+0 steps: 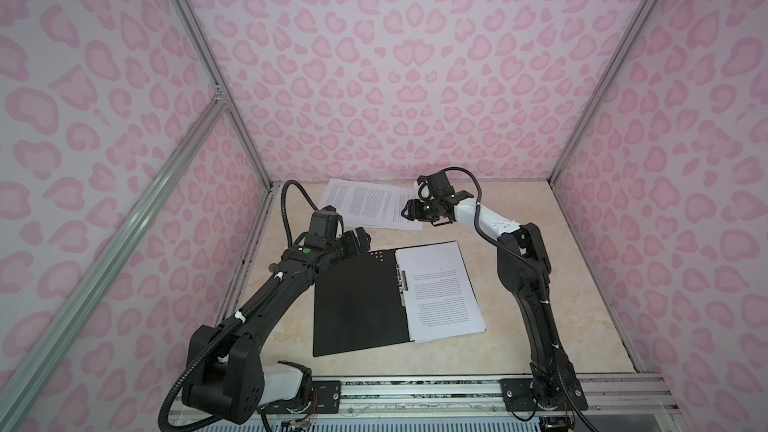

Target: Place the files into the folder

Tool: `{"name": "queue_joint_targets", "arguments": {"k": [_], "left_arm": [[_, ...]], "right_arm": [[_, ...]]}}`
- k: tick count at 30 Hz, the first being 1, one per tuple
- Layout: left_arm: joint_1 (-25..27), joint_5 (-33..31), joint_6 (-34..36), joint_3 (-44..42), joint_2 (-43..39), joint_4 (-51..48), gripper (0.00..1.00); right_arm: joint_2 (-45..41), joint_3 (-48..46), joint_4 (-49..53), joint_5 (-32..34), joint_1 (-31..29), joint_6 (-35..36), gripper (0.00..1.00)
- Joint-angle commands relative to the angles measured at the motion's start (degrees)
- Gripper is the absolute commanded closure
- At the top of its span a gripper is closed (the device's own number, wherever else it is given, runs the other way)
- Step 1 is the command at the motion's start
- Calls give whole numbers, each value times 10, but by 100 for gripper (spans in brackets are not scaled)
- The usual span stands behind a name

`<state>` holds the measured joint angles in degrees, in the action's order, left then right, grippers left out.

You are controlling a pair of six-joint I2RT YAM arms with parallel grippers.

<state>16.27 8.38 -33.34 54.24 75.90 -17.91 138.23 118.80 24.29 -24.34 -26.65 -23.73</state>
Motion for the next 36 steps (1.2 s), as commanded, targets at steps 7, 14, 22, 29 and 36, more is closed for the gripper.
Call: {"name": "queue_joint_targets", "arguments": {"k": [7, 14, 22, 29, 36], "left_arm": [[-5, -7, 8, -23, -30, -5, 1], [-8, -8, 11, -34, -54, -9, 1], [-9, 1, 10, -55, -86, -20, 1], [-9, 15, 25, -74, -123, -40, 1], [-6, 62, 17, -101, -124, -16, 1]], "right_arm": [[168, 233, 65, -51, -4, -64, 39], [174, 212, 78, -56, 7, -71, 41], [131, 116, 69, -69, 45, -86, 42], [-8, -132, -47, -63, 114, -116, 44], [-153, -387, -164, -52, 201, -127, 44]]}}
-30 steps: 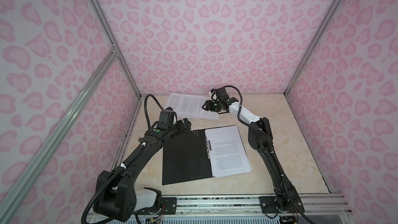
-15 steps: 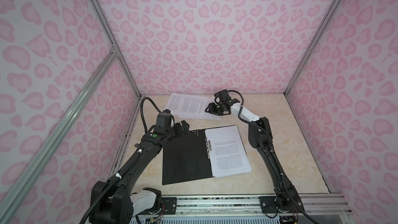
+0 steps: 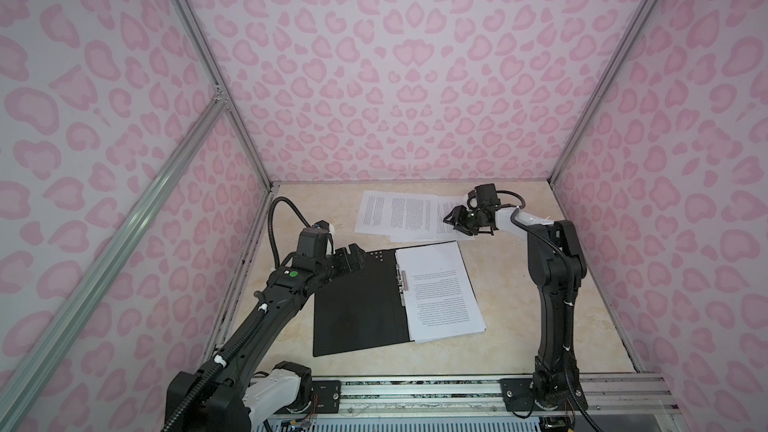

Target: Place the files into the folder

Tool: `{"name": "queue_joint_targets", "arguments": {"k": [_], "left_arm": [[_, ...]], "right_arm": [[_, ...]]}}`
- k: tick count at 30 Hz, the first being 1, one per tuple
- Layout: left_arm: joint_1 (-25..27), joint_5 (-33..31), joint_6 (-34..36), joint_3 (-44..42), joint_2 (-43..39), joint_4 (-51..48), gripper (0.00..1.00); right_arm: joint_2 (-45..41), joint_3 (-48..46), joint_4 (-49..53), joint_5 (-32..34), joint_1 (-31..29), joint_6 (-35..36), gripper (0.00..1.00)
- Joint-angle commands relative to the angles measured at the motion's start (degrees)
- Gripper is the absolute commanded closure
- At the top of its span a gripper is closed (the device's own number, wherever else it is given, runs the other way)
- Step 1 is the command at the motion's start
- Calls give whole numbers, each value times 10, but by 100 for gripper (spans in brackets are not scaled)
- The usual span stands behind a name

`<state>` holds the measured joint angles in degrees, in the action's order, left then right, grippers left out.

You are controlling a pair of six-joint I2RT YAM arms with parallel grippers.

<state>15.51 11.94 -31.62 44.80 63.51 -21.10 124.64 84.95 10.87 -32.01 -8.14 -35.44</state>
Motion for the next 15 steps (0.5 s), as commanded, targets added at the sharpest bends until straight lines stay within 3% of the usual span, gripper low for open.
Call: {"name": "queue_joint_targets", "arguments": {"k": [1, 8, 15], "left_arm": [[4, 29, 0, -8, 2, 18, 1], [50, 31, 1, 23, 56, 33, 1], [81, 40, -18, 150, 220, 82, 2]], "right_arm": [[-34, -71, -38, 27, 28, -10, 44], [-110, -180, -78, 41, 81, -17, 44], [-117, -119, -82, 30, 58, 20, 34]]}}
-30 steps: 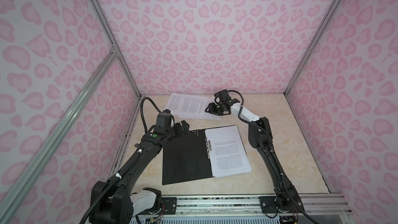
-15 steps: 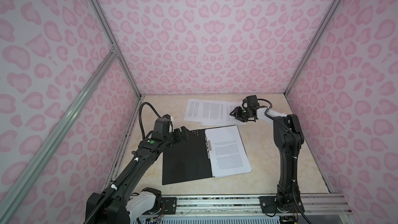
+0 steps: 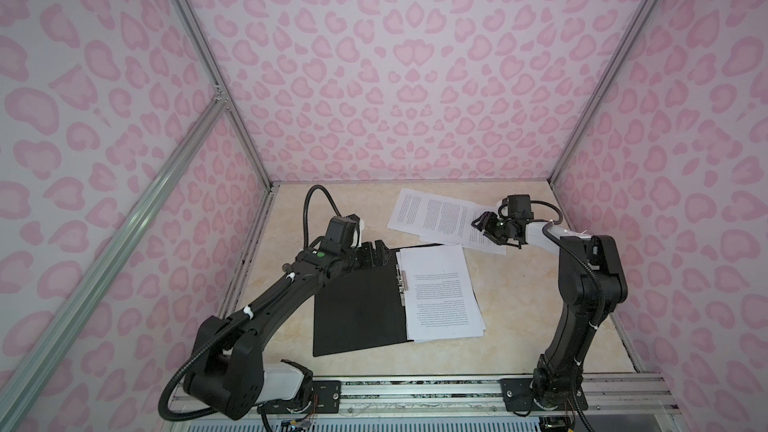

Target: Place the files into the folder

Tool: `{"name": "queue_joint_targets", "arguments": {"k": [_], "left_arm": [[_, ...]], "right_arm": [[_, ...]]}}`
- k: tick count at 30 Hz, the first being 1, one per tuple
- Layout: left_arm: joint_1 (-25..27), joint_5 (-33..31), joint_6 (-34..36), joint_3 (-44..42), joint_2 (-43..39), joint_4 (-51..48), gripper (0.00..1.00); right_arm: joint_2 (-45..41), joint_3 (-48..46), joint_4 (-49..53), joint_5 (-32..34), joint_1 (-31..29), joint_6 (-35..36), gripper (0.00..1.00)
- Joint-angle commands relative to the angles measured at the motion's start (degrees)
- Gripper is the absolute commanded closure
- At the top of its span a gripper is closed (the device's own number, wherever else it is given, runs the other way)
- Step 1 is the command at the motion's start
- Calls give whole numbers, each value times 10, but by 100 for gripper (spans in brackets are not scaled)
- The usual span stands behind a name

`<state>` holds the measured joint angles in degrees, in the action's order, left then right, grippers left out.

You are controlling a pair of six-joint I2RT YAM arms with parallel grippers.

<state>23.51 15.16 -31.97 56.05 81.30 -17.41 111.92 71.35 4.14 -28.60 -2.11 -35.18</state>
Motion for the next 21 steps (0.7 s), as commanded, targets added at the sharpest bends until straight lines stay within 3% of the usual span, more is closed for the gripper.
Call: {"name": "queue_joint_targets", "arguments": {"k": [1, 11, 21], "left_arm": [[3, 12, -17, 59, 72, 57, 2], [3, 27, -54, 265, 314, 168, 3], [0, 57, -90, 439, 495, 163, 3]], "right_arm": [[21, 32, -22, -9, 0, 18, 33], [157, 196, -74, -46, 20, 21, 31], [284, 343, -70, -55, 24, -17, 33]]}}
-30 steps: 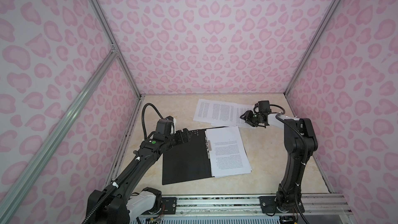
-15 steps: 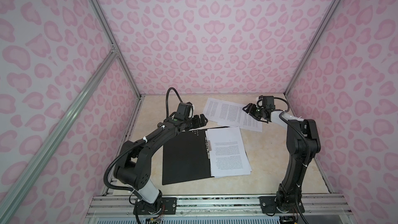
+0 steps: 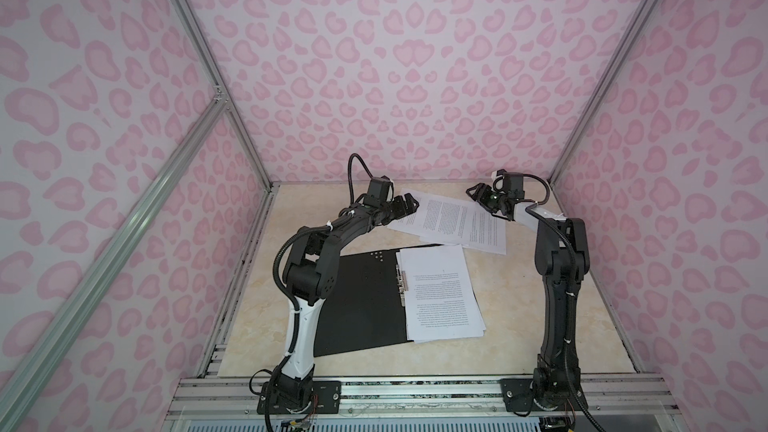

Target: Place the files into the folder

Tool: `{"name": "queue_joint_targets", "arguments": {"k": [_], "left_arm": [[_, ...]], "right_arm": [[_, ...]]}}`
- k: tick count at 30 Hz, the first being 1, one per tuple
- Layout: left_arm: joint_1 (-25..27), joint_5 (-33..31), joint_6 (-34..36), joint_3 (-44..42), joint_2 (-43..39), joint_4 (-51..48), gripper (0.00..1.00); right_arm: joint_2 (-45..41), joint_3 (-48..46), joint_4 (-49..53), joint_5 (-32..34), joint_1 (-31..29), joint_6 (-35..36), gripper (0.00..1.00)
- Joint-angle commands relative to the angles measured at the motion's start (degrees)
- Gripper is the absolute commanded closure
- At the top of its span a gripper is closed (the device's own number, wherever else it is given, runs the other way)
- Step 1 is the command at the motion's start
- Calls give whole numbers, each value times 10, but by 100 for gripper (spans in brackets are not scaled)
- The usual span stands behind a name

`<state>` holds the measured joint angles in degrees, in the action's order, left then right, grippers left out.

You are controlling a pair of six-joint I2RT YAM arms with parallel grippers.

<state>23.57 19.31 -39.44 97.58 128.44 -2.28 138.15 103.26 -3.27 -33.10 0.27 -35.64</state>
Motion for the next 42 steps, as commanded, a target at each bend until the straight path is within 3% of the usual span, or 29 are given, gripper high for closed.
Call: {"name": "queue_joint_targets", "arguments": {"k": [1, 12, 22, 30, 35, 42], "left_arm": [[-1, 17, -15, 31, 34, 12, 3], [-7, 28, -42, 60, 97, -13, 4], [-7, 22, -77, 58, 107, -26, 4], [-7, 24, -78, 54, 108, -27, 4], [-8, 24, -83, 54, 112, -26, 4], [-14, 21, -98, 52, 117, -27, 4]], "right_arm": [[31, 34, 7, -9, 0, -13, 33], [50, 59, 74, -29, -17, 4, 34], [71, 136, 145, -132, -43, -5, 33], [64, 151, 152, -210, -63, -3, 22], [8, 52, 32, -243, -62, -76, 4], [-66, -157, -243, -242, -44, -267, 2]]}}
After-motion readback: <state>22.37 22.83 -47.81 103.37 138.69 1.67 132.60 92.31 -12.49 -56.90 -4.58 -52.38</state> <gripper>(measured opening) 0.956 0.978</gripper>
